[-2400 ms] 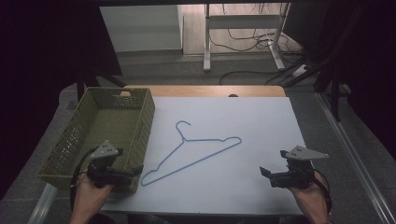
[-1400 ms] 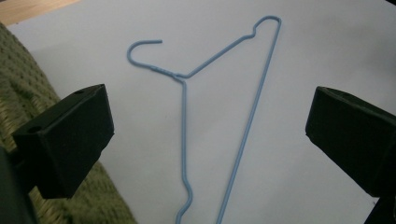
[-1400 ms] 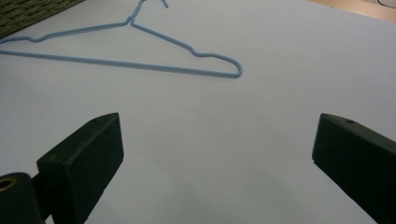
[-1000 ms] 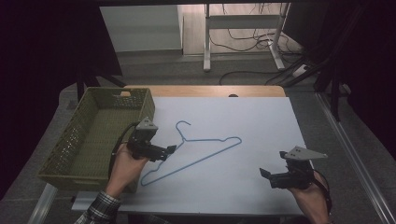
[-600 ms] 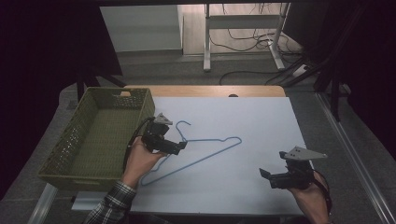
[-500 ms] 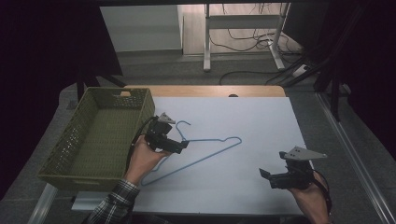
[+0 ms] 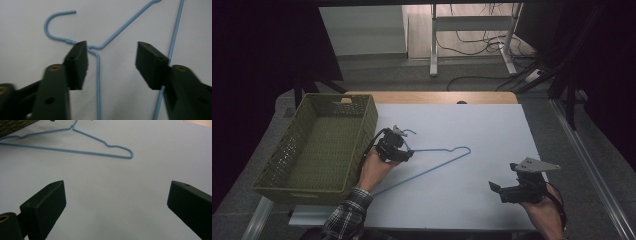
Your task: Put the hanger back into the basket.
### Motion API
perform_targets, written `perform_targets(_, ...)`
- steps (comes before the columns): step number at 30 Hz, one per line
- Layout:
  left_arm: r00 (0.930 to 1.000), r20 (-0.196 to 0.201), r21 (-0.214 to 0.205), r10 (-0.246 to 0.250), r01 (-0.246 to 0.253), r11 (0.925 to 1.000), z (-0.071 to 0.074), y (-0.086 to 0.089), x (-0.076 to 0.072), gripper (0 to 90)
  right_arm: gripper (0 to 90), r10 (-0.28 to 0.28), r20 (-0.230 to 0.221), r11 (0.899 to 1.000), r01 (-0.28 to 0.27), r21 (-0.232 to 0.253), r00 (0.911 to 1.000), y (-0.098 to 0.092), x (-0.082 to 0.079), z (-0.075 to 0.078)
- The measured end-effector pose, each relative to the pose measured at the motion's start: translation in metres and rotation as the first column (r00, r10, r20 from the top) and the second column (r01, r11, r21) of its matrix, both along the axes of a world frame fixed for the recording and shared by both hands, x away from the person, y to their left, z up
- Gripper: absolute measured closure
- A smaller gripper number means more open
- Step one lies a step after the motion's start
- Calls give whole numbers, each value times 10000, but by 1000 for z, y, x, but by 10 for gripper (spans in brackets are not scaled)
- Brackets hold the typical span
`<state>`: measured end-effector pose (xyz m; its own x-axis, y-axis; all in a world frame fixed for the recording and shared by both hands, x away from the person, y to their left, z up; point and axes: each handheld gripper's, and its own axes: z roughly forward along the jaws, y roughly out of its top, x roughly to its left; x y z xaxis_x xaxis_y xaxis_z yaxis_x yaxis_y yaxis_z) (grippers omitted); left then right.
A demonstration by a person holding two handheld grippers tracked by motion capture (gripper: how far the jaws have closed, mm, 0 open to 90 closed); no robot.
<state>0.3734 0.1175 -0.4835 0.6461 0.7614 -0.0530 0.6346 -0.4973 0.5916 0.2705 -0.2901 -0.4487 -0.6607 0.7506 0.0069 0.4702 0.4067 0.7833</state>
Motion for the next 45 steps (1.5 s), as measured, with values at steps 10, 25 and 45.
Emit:
perform_targets(10,9978,-537,-99,389,-395,9992,-28,13,9,722,20,102,-45,9999,-102,-105,9999,2,0,-1)
perform_targets(25,9996,-289,580,70,-53,9983,-40,9,4,866,23,182,-92,9997,-184,-159,9998,4,0,-3)
perform_targets(45,9999,-35,-147,-148,148,9998,-29,11,-7,867,15,625,-1026,9980,-629,-2,9928,53,31,13)
